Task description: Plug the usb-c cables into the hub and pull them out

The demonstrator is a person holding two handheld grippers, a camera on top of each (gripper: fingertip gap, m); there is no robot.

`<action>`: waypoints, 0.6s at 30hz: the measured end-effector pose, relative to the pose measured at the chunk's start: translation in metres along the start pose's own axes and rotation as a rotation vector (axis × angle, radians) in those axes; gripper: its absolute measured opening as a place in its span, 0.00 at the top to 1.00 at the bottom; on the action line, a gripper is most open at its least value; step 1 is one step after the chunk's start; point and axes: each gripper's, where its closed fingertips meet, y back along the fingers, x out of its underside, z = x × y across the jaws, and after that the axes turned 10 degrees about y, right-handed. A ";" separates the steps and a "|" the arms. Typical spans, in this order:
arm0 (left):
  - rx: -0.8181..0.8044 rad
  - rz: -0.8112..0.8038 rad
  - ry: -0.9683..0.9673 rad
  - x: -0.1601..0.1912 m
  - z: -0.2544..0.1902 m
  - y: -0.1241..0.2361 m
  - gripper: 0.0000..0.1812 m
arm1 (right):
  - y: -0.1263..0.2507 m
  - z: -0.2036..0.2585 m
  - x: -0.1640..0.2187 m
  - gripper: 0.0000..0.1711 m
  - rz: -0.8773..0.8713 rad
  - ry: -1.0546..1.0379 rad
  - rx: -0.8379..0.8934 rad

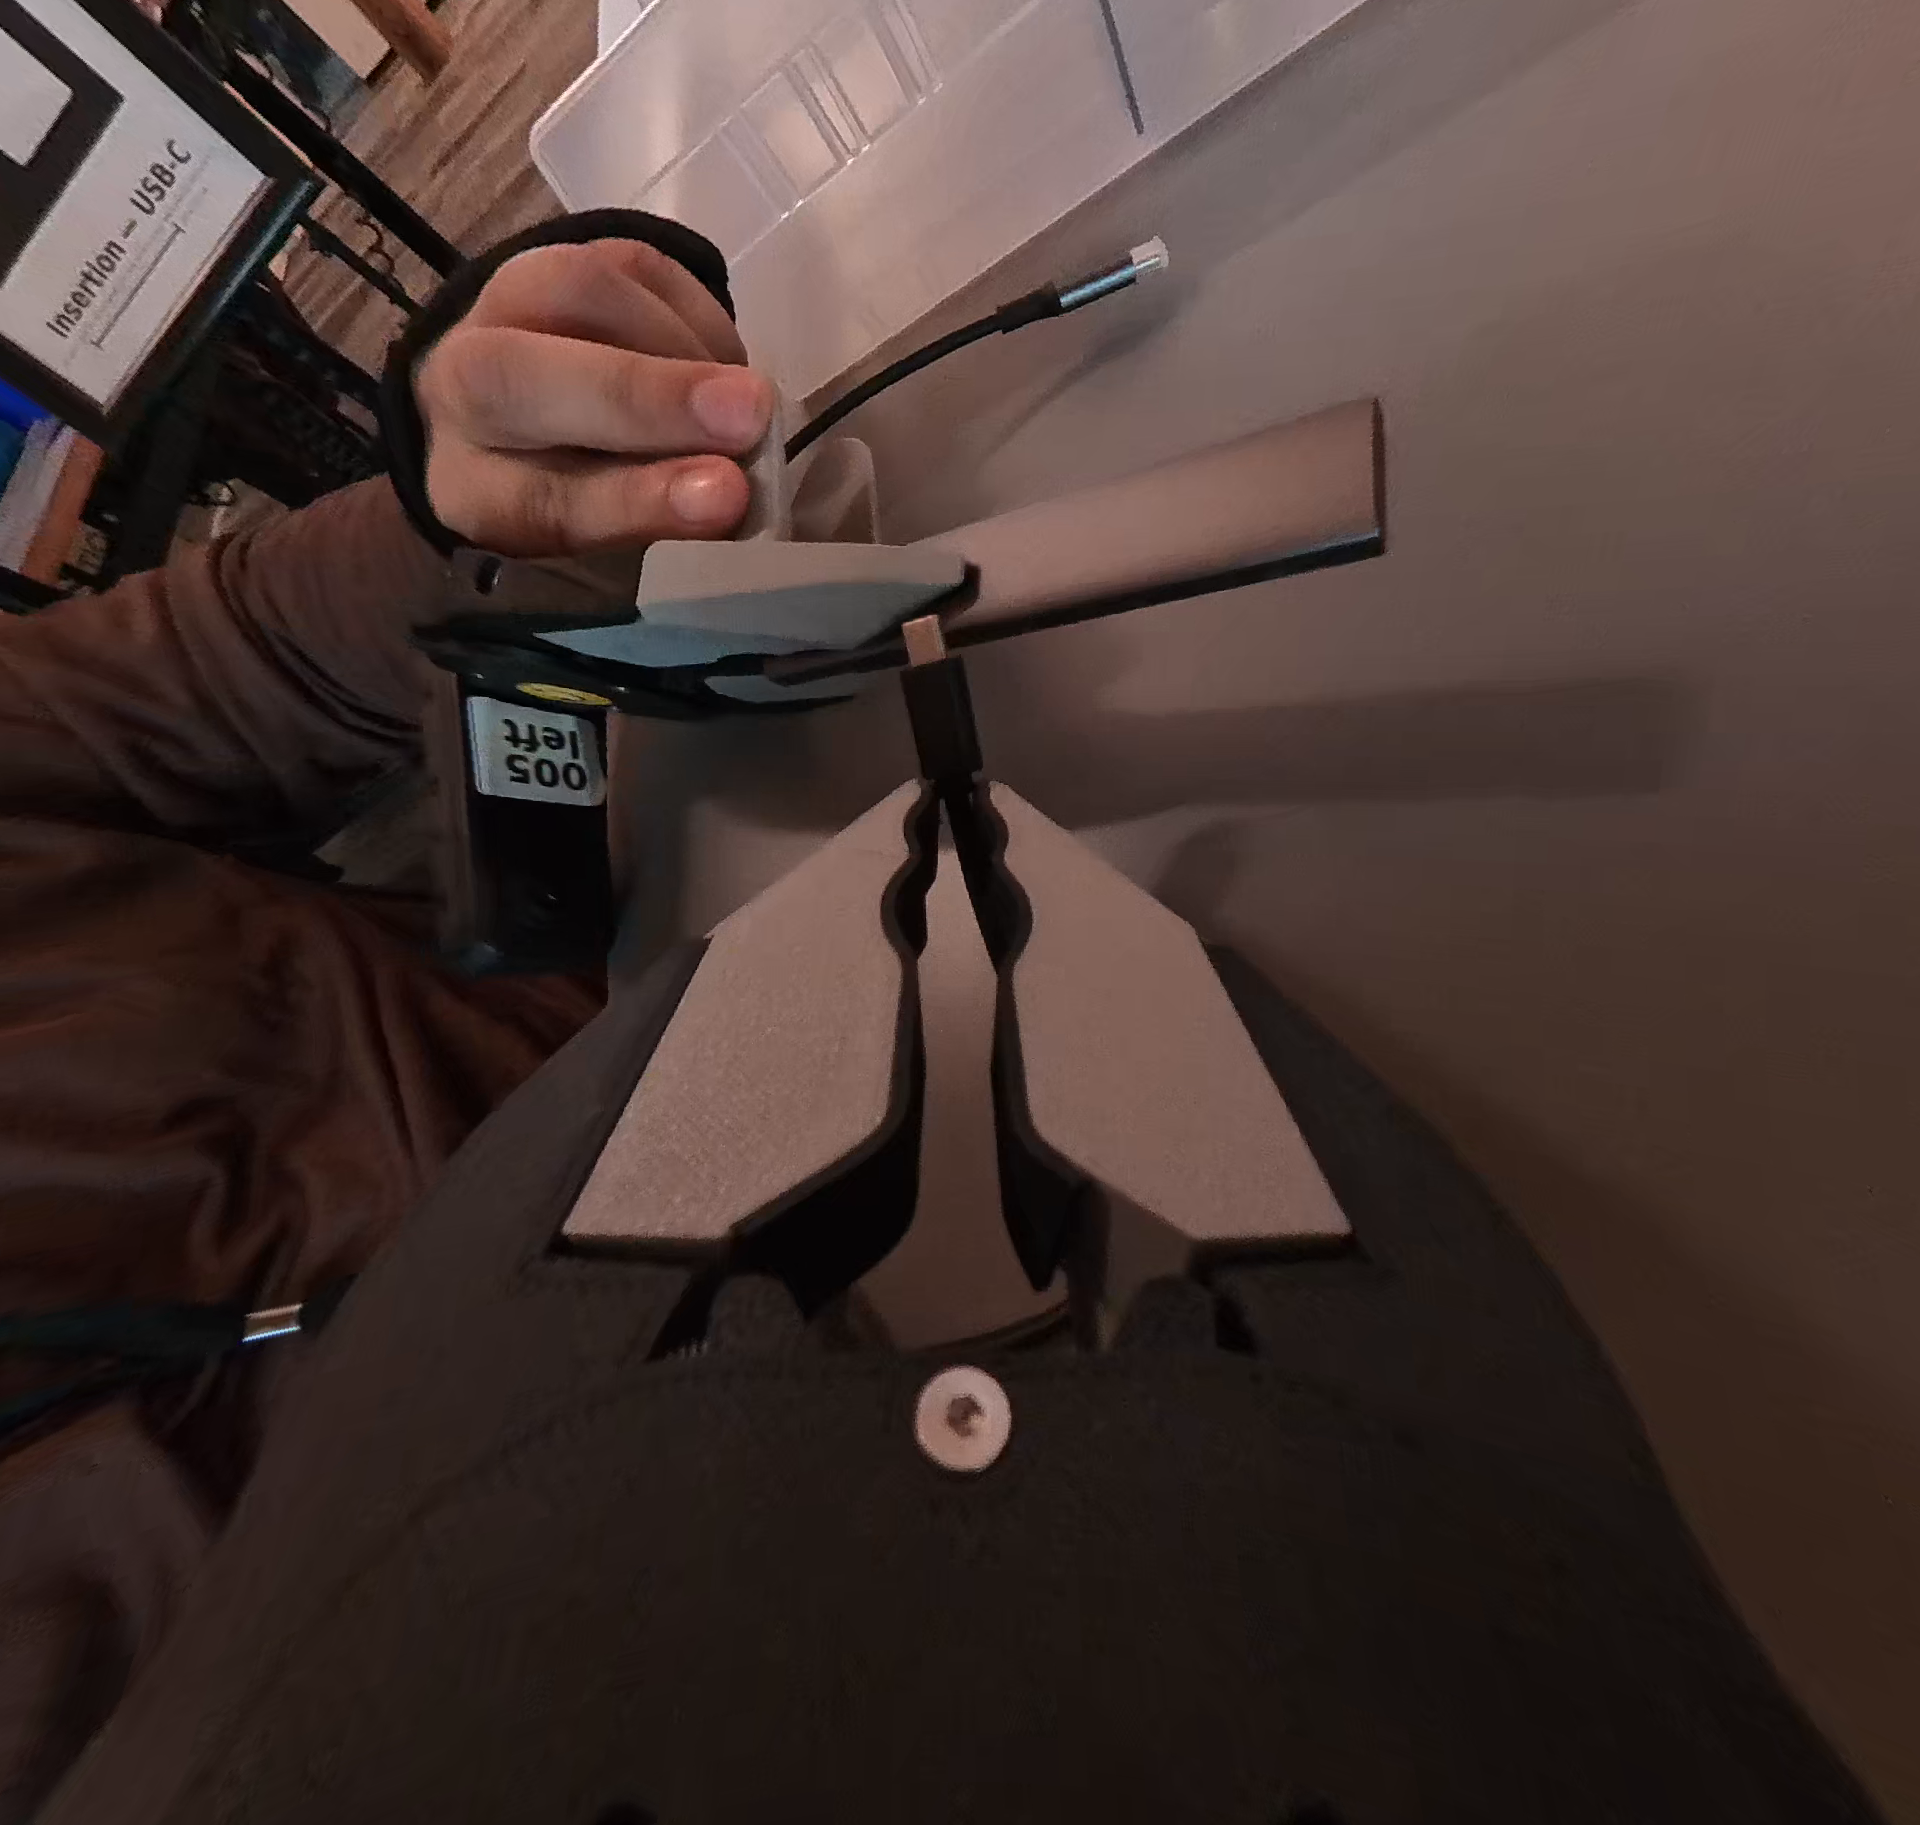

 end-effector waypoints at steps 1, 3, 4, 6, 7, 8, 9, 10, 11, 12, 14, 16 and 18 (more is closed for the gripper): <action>-0.011 0.002 -0.005 -0.001 0.001 0.000 0.96 | 0.001 0.000 0.000 0.98 -0.005 -0.011 -0.004; -0.027 0.023 -0.004 0.003 0.003 -0.001 0.96 | 0.002 -0.002 0.002 0.98 -0.009 -0.038 -0.015; -0.033 0.040 -0.001 0.006 0.004 -0.002 0.96 | 0.002 -0.002 0.002 0.98 -0.009 -0.045 -0.017; -0.039 0.062 0.004 0.011 0.005 -0.002 0.96 | 0.002 -0.002 0.002 0.98 -0.008 -0.042 -0.015; -0.039 0.066 0.007 0.012 0.005 -0.002 0.96 | 0.001 -0.002 0.003 0.98 -0.006 -0.040 -0.013; -0.040 0.066 0.009 0.011 0.005 -0.002 0.96 | 0.001 -0.001 0.003 0.98 -0.002 -0.038 -0.013; -0.041 0.063 0.008 0.010 0.005 -0.001 0.96 | 0.000 -0.001 0.004 0.98 0.002 -0.038 -0.013; -0.041 0.055 0.006 0.009 0.005 -0.001 0.96 | 0.000 -0.001 0.004 0.98 0.005 -0.038 -0.014; -0.041 0.045 0.006 0.007 0.004 0.000 0.96 | -0.001 -0.001 0.004 0.98 0.006 -0.038 -0.016; -0.042 0.032 0.008 0.005 0.005 0.000 0.96 | -0.001 -0.001 0.004 0.98 0.005 -0.039 -0.017; -0.052 0.021 0.001 0.002 0.006 0.000 0.96 | -0.001 0.000 0.005 0.98 0.003 -0.048 -0.024; -0.059 0.015 -0.002 0.001 0.007 0.001 0.96 | -0.001 0.000 0.005 0.98 0.004 -0.054 -0.030; -0.065 0.010 -0.005 0.000 0.008 0.001 0.96 | -0.002 0.000 0.006 0.98 0.009 -0.051 -0.028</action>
